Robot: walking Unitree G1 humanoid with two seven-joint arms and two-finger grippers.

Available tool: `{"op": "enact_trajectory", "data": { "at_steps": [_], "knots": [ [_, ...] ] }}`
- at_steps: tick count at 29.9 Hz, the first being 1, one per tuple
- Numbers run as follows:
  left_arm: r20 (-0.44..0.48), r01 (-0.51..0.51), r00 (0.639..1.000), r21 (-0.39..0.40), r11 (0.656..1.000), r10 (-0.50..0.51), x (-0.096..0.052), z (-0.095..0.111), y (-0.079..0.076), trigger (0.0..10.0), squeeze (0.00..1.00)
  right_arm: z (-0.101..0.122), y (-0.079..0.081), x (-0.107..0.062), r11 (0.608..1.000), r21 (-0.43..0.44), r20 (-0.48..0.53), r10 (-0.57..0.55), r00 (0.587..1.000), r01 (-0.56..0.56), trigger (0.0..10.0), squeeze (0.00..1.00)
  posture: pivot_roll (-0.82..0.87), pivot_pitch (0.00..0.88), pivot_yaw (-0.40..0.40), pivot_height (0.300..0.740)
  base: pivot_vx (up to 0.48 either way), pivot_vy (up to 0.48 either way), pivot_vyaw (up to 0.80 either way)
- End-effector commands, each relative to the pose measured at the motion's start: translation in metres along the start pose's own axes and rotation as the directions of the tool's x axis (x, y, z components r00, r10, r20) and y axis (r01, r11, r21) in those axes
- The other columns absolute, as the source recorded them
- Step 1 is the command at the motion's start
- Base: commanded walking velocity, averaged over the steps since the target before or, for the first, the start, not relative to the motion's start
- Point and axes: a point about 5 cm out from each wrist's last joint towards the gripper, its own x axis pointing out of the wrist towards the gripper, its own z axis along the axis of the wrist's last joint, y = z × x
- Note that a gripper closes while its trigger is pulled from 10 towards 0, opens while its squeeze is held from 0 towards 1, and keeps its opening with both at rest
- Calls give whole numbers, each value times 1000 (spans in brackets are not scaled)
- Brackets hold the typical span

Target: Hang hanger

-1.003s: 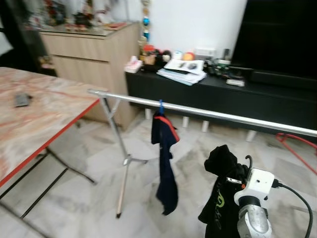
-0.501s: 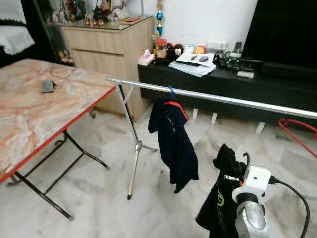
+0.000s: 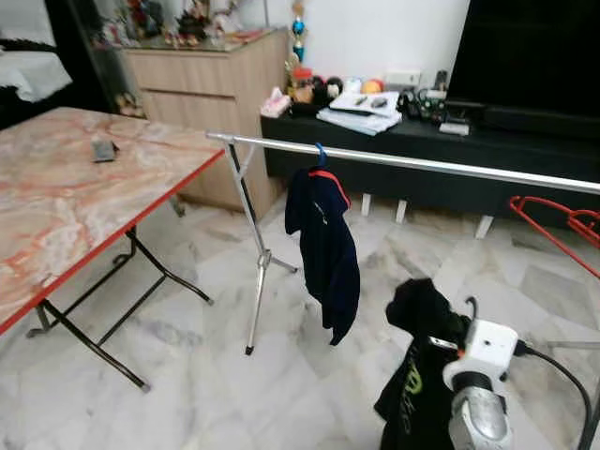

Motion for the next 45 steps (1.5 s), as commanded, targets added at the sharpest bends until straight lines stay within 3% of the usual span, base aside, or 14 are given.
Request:
{"op": "enact_trajectory", "data": {
  "at_steps": [1,7,14,20,35,37,40,45],
  "knots": [
    [-5,-20,1000,16,1000,20,-1,1,8,10000,0,7,8,3,1000,5,35,15,999,-15,10000,0,53,0,34,740,-277,0,0],
    [-5,-21,1000,17,1000,21,-1,1,10,10000,0,6,8,3,1000,4,32,12,999,-12,10000,0,54,0,33,740,-273,0,0],
    [-2,-7,1000,19,1000,7,1,1,-5,10000,0,6,6,5,1000,0,26,0,1000,0,10000,0,56,0,34,740,-272,0,0],
    [7,-3,1000,23,1000,3,2,4,-8,10000,0,8,7,7,1000,-2,28,-7,1000,7,10000,0,56,0,36,740,-269,0,0],
    [35,-14,999,24,1000,13,3,13,0,10000,0,3,6,5,1000,-7,8,-9,1000,9,10000,0,60,0,37,740,-164,0,0],
    [39,-21,999,19,1000,21,2,13,5,10000,0,2,7,6,1000,-12,-1,-5,1000,5,10000,0,64,0,35,740,0,0,0],
    [42,-46,998,8,999,46,-3,11,28,10000,0,1,11,9,999,-31,-26,14,1000,-15,10000,0,69,0,33,740,0,0,0],
    [54,-45,998,11,999,44,-3,13,29,10000,0,1,12,11,999,-40,-42,29,999,-30,10000,0,75,0,29,740,0,0,0]
  ]
}}
